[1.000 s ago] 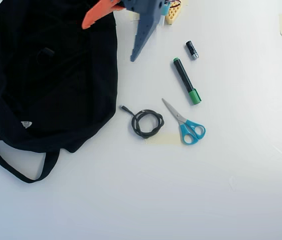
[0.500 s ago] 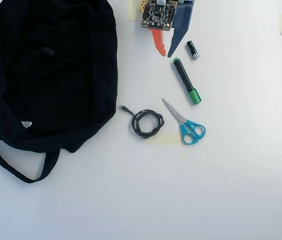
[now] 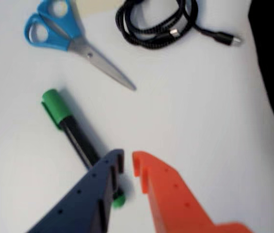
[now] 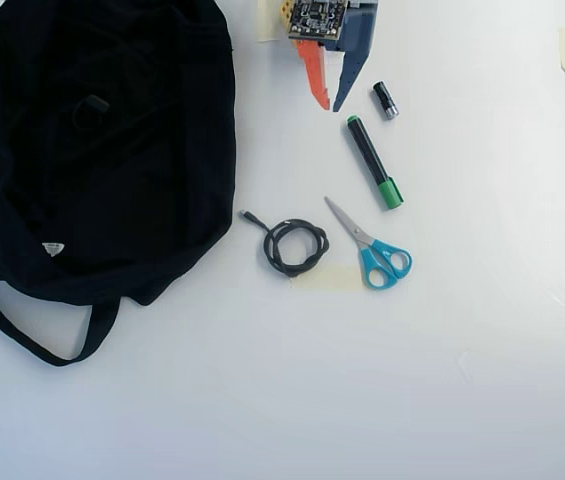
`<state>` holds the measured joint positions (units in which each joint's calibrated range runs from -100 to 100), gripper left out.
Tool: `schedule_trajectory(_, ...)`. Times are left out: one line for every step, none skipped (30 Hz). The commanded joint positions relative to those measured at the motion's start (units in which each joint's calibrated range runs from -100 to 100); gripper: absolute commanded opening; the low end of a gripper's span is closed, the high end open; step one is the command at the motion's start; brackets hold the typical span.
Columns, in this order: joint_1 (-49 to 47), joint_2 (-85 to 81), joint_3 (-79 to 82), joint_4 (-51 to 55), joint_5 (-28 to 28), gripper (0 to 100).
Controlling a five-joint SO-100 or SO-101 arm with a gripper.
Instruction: Put the bike light into the black bag
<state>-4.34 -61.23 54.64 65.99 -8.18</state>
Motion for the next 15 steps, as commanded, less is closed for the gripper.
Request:
schedule_trajectory(-0.83,-9.81,15.53,-7.94,1.63,2)
schedule_trajectory(-0.98,-12.05,19.22,-8.72,2.73,2)
schedule_trajectory(-0.98,-14.12,22.36,-8.97,4.04,2)
schedule_trajectory(-0.98,-16.20,25.15,-8.97,5.14,2)
schedule_trajectory(-0.98,-18.27,27.66,-8.97,5.87,2)
schedule_trajectory(-0.98,-20.10,30.00,-8.97,6.14,2)
schedule_trajectory(-0.98,-21.92,31.97,-8.54,6.19,2)
schedule_trajectory(-0.98,-23.58,34.13,-8.37,6.24,2)
schedule_trajectory(-0.83,-25.33,36.47,-8.29,6.29,2)
schedule_trajectory(-0.83,-27.07,38.89,-8.29,6.29,2)
schedule_trajectory(-0.98,-30.31,43.56,-8.29,6.29,2)
schedule_trajectory(-0.98,-32.05,45.09,-8.03,6.29,2)
schedule_trajectory(-0.98,-33.54,45.00,-6.56,6.29,2)
schedule_trajectory(-0.98,-35.20,44.82,-4.24,6.29,2)
schedule_trajectory(-0.98,-36.53,44.73,-2.17,6.29,2)
